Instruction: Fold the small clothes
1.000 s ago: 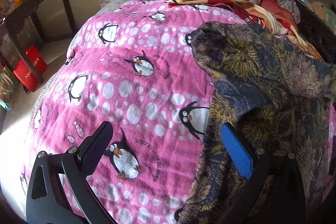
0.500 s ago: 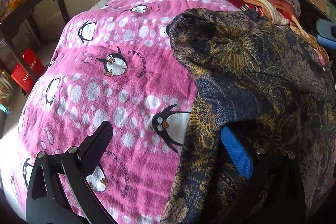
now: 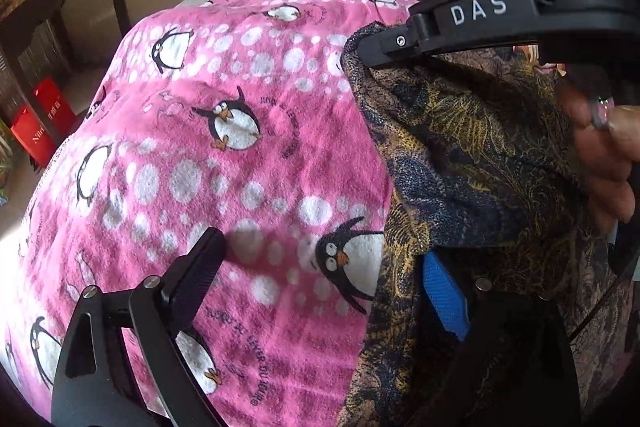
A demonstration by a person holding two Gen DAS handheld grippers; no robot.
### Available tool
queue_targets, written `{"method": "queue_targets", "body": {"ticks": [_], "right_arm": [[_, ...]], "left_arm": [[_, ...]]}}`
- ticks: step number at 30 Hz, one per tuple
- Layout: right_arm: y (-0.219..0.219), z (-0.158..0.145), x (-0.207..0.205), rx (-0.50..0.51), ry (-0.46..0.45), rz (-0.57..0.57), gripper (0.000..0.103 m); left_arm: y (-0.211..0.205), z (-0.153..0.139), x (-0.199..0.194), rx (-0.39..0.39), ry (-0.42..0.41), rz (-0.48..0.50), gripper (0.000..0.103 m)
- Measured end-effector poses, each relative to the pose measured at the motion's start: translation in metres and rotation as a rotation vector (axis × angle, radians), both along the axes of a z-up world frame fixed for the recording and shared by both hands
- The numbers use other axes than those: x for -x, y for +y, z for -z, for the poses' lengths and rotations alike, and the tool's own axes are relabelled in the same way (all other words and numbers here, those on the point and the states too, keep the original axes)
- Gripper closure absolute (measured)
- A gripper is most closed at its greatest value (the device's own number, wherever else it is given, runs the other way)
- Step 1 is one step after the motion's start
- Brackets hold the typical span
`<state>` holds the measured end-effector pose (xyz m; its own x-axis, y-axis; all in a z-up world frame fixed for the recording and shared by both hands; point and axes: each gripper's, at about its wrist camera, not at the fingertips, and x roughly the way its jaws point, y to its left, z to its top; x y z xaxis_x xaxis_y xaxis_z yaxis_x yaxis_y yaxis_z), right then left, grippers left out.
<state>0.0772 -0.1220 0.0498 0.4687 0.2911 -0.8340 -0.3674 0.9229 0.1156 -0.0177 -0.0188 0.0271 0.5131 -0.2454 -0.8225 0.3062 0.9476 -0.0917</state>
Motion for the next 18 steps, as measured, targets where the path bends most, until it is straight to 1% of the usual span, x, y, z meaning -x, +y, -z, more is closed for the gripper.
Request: {"method": "queue_targets", "body": {"ticks": [1, 2, 3, 5, 7, 8, 10, 13, 14, 16, 17, 18], "right_arm": [[-0.004, -0.004, -0.004, -0.042, 0.000, 0.017, 0.096], [-0.008, -0.011, -0.009, -0.078, -0.002, 0.029, 0.097], [-0.011, -0.017, -0.012, -0.102, -0.011, 0.038, 0.098], [-0.009, -0.025, -0.020, -0.143, -0.024, 0.043, 0.098], [-0.005, -0.027, -0.029, -0.170, -0.027, 0.039, 0.098], [0.004, -0.027, -0.031, -0.168, -0.034, 0.040, 0.098], [0.009, -0.017, -0.039, -0.170, -0.032, 0.051, 0.098], [0.015, 0.010, -0.043, -0.144, -0.023, 0.086, 0.098], [0.011, 0.017, -0.044, -0.167, -0.014, 0.099, 0.096], [-0.001, 0.012, -0.036, -0.229, -0.007, 0.124, 0.080], [-0.011, 0.003, -0.027, -0.252, -0.019, 0.141, 0.066], [-0.019, -0.005, -0.017, -0.258, -0.047, 0.153, 0.059]], "left_arm": [[0.007, -0.002, -0.005, 0.011, 0.001, -0.010, 0.013], [0.013, -0.003, -0.009, 0.025, 0.008, -0.022, 0.021], [0.020, -0.003, -0.012, 0.044, 0.023, -0.028, 0.024], [0.032, -0.003, -0.017, 0.094, 0.049, -0.039, 0.024], [0.041, -0.004, -0.020, 0.119, 0.058, -0.042, 0.024], [0.043, -0.004, -0.020, 0.127, 0.057, -0.039, 0.024], [0.043, -0.001, -0.018, 0.126, 0.056, -0.030, 0.024], [0.040, 0.001, -0.013, 0.079, 0.045, 0.003, 0.024], [0.039, -0.002, -0.011, 0.069, 0.040, 0.014, 0.024], [0.041, -0.005, -0.007, 0.072, 0.043, 0.031, 0.024], [0.044, -0.007, -0.006, 0.079, 0.051, 0.041, 0.024], [0.048, -0.008, -0.004, 0.084, 0.058, 0.049, 0.024]]}}
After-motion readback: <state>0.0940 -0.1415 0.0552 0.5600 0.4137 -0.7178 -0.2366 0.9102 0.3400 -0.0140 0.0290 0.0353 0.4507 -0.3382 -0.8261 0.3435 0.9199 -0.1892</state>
